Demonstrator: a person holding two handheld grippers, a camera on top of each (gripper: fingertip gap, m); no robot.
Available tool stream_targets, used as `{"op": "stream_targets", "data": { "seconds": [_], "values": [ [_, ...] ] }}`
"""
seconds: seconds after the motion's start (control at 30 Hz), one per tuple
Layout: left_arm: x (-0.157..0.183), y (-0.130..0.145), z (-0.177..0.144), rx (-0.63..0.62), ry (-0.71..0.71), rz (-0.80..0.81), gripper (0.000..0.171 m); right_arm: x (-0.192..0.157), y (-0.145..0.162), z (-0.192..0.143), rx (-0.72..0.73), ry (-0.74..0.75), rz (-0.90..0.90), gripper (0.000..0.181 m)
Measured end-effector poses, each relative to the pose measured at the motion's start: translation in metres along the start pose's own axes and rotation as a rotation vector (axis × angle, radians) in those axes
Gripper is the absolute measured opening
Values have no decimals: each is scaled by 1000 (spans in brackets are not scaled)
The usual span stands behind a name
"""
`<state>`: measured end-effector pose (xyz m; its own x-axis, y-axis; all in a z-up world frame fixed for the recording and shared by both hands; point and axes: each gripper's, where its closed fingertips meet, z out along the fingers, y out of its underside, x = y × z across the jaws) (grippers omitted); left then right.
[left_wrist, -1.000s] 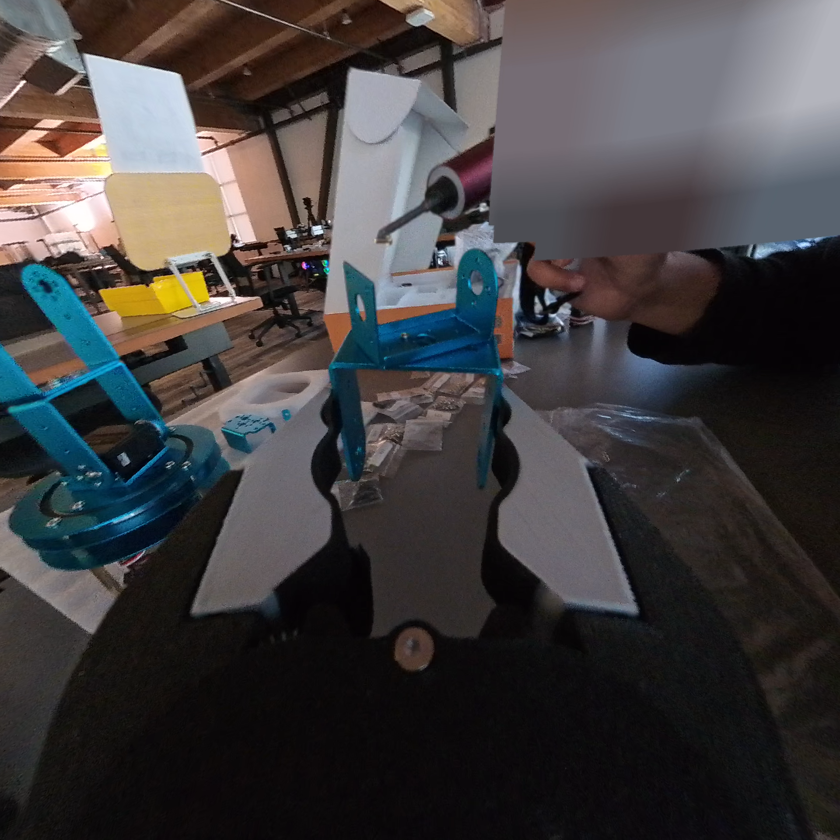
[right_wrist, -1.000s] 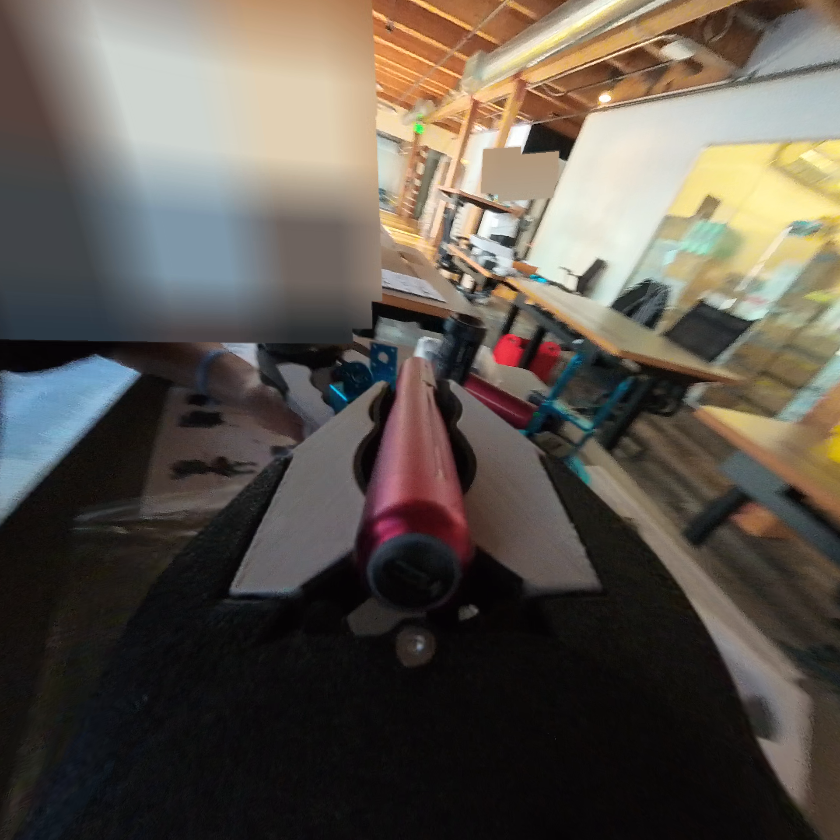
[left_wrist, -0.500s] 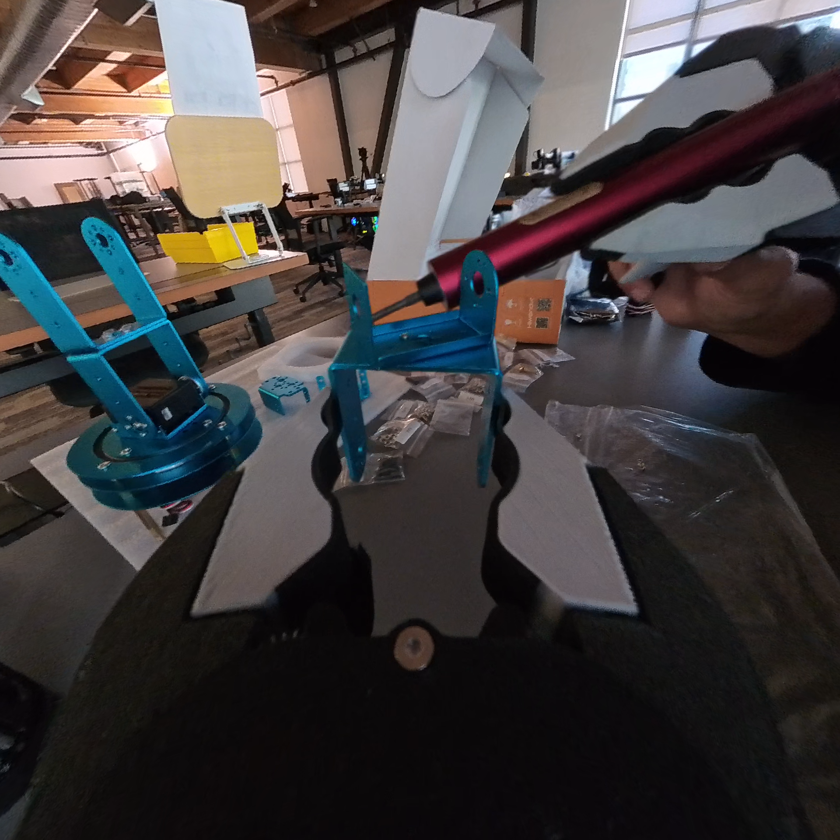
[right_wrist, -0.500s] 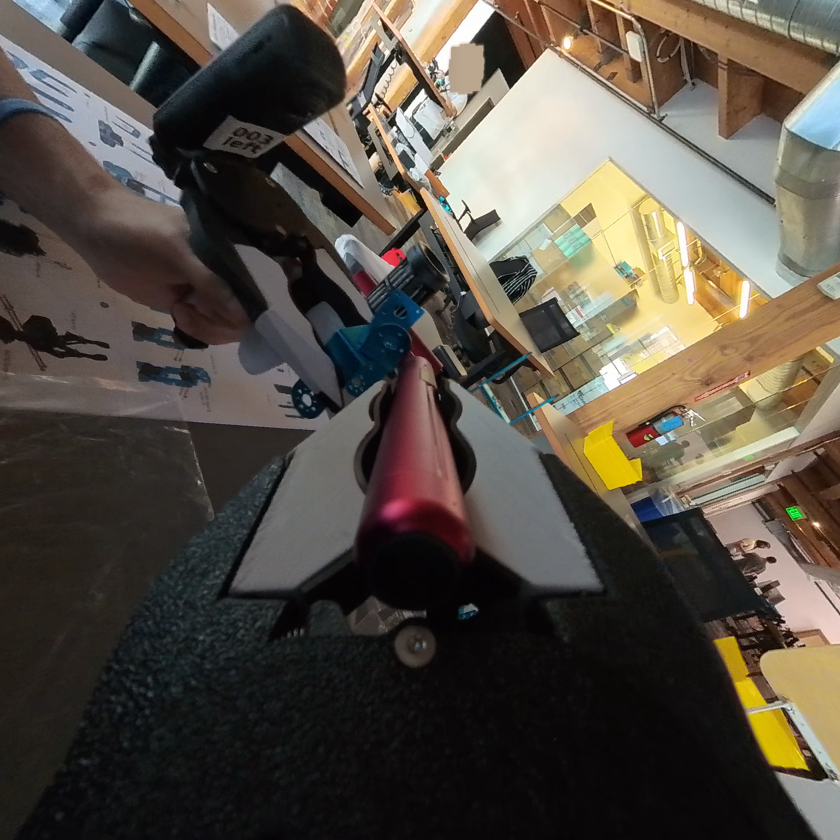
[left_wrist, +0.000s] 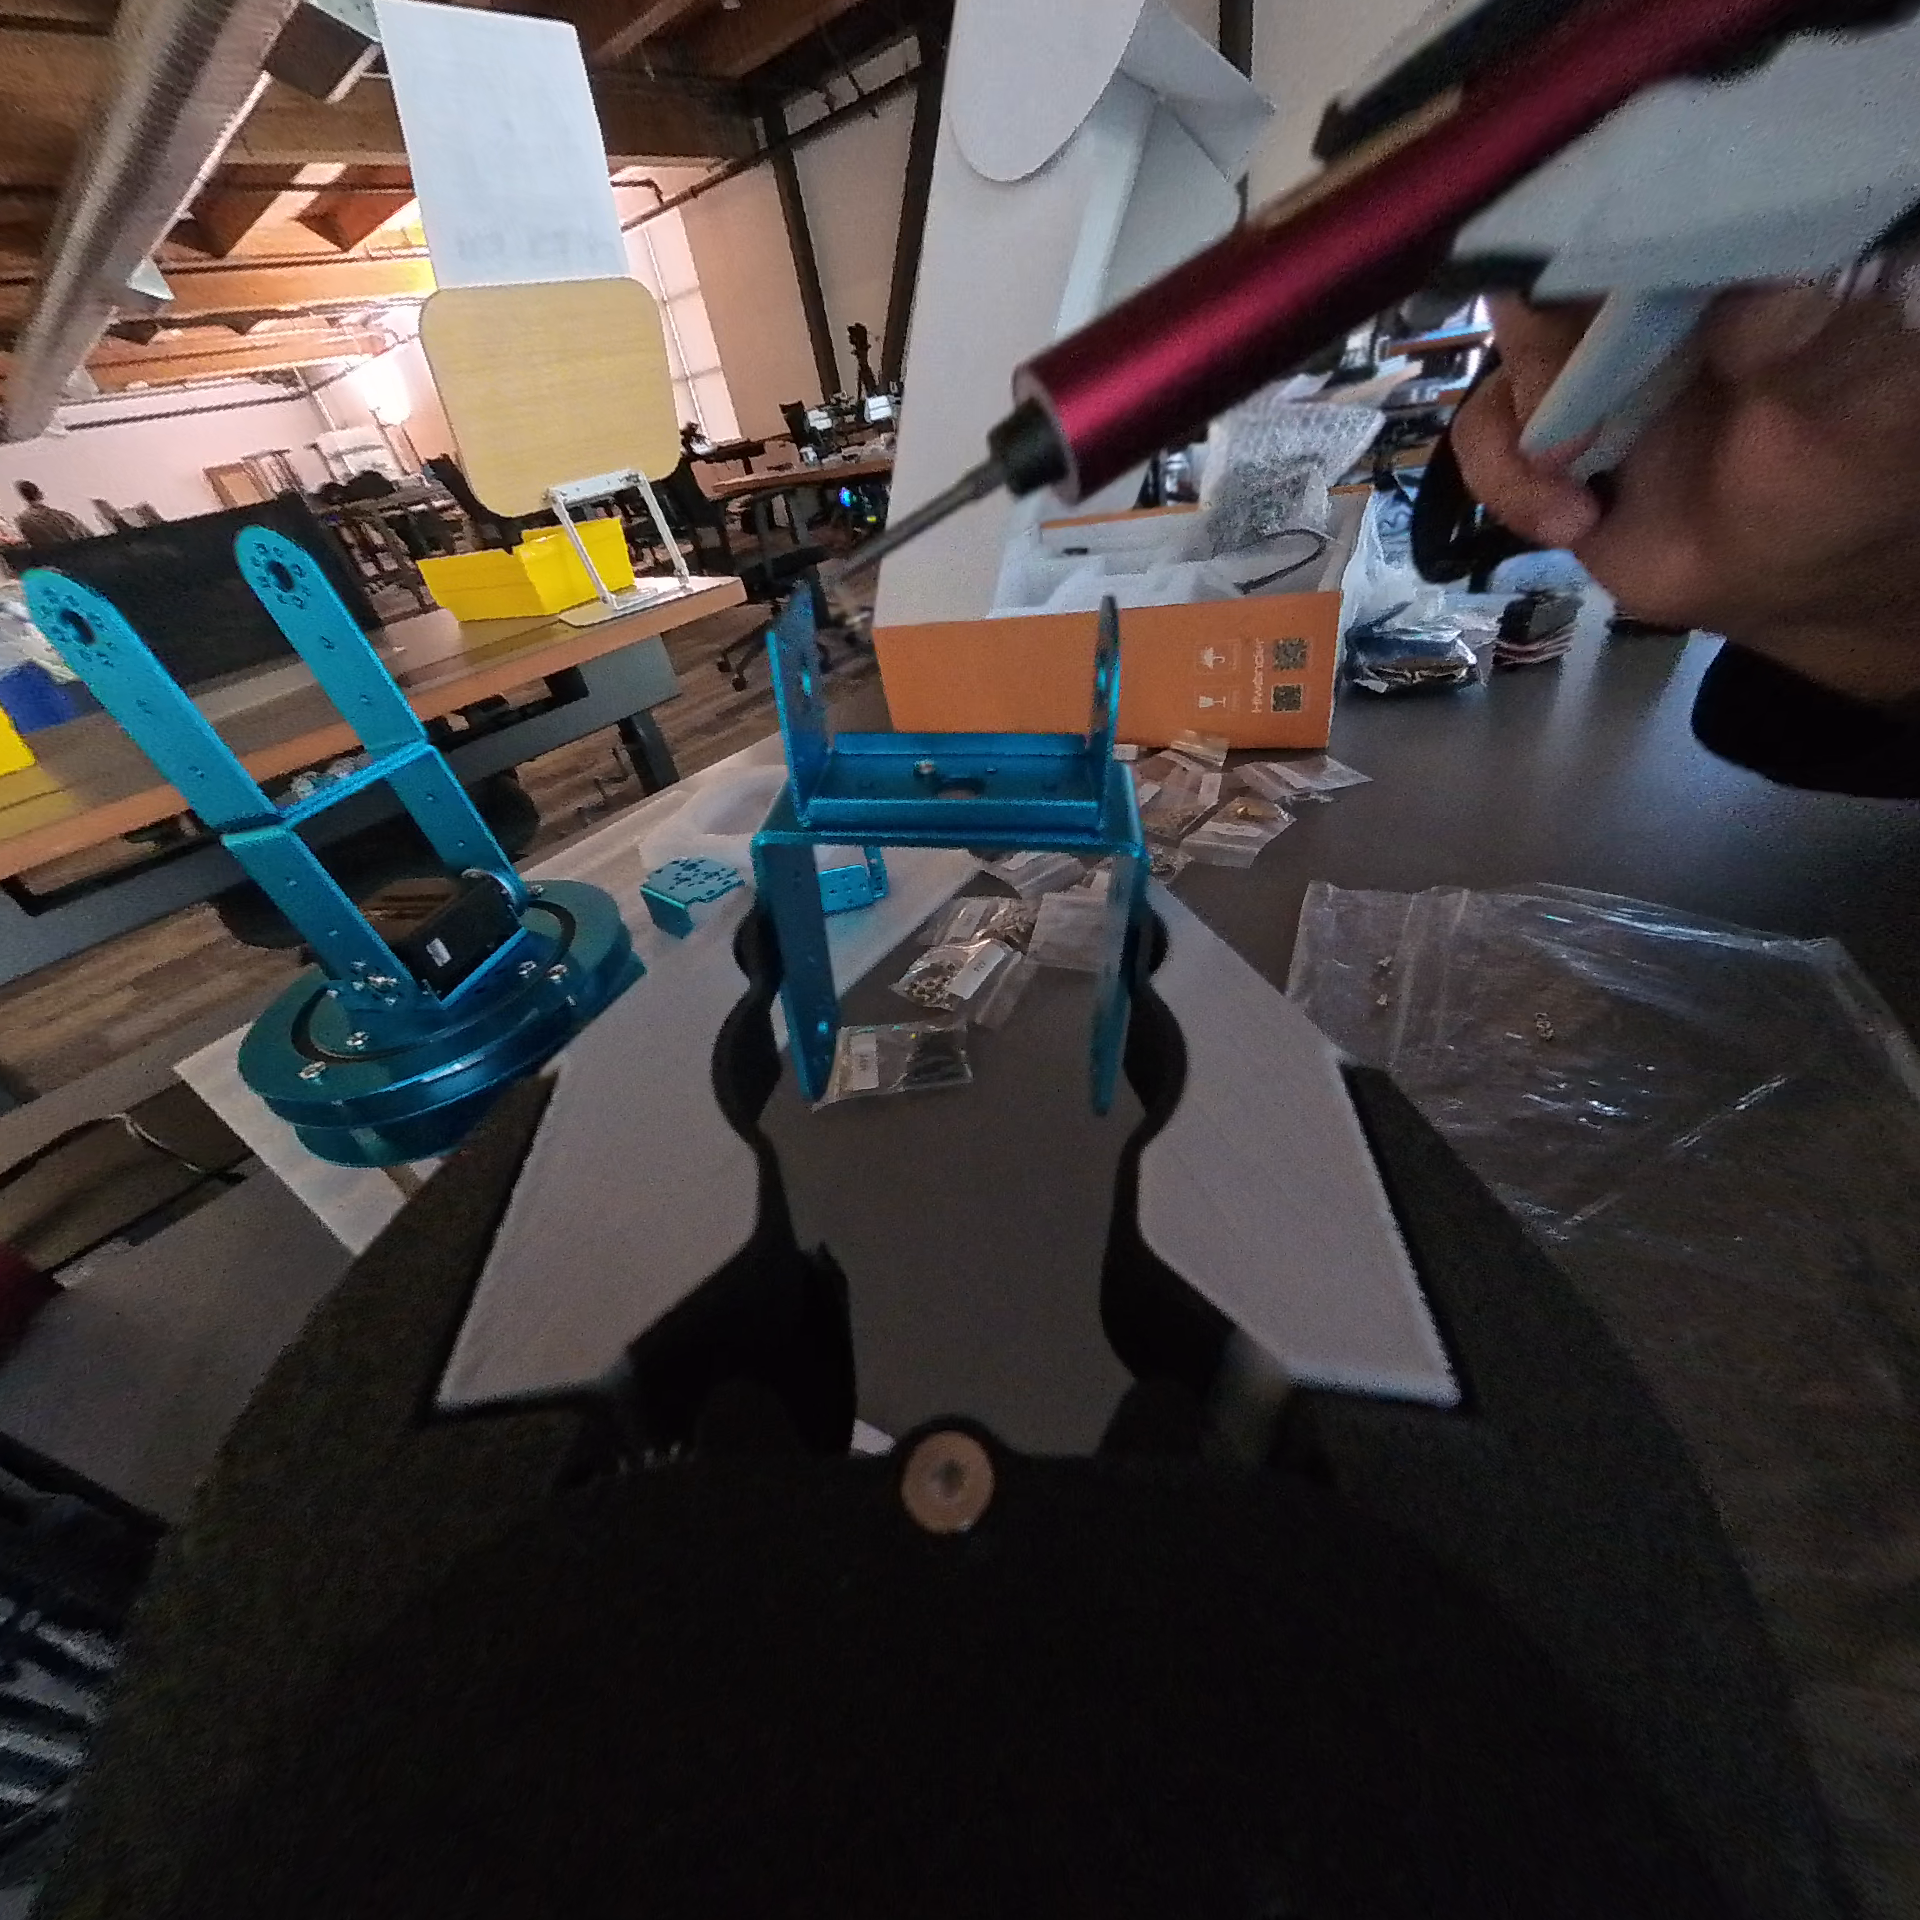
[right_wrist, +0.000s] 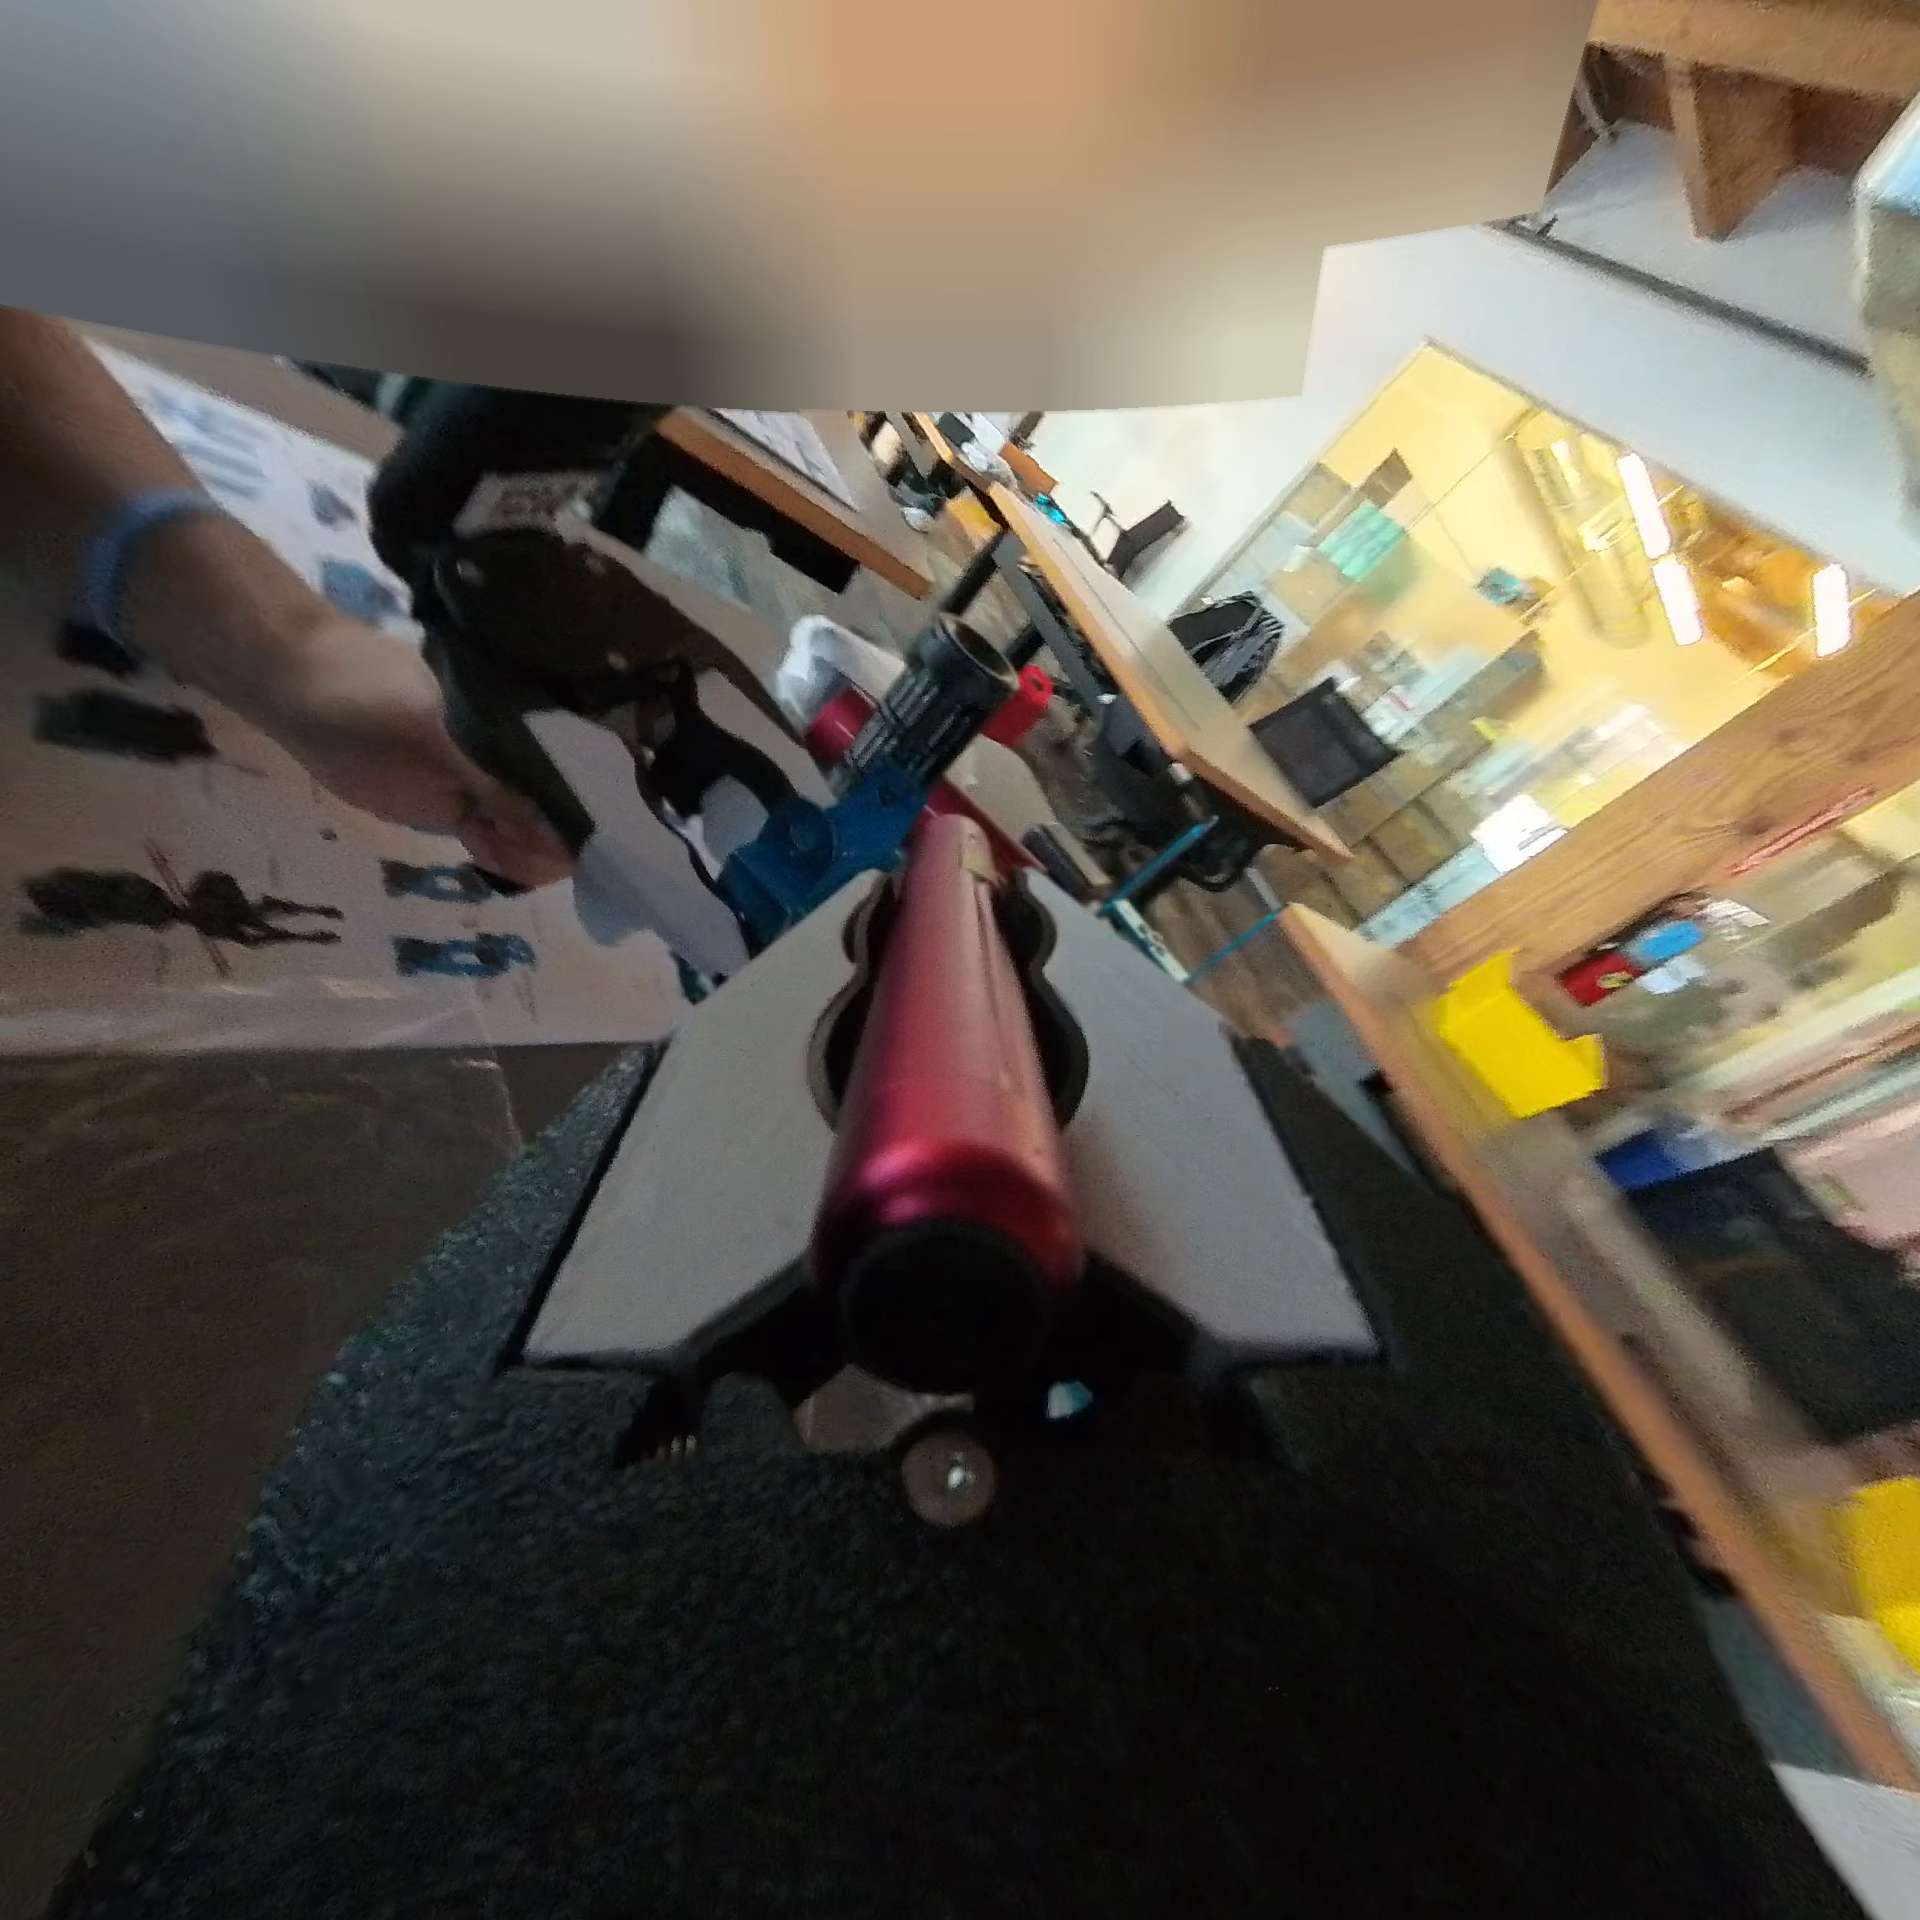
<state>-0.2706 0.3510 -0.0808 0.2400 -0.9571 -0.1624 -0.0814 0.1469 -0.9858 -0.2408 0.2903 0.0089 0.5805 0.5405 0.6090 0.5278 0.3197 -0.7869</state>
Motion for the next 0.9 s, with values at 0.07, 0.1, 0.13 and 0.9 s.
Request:
{"op": "stream_targets", "data": {
  "seconds": [0.07,0.1,0.13,0.9],
  "values": [
    [1,1,0,-4,-1,27,66,4,-3,-4,12,-63,102,23],
    [0,3,1,-10,-7,41,66,6,-6,-7,21,-90,145,22],
    [-1,4,1,-12,-12,54,66,7,-8,-9,33,-121,189,22],
    [16,11,4,-15,74,105,66,-16,10,-7,-54,-279,266,22]
  ]
}}
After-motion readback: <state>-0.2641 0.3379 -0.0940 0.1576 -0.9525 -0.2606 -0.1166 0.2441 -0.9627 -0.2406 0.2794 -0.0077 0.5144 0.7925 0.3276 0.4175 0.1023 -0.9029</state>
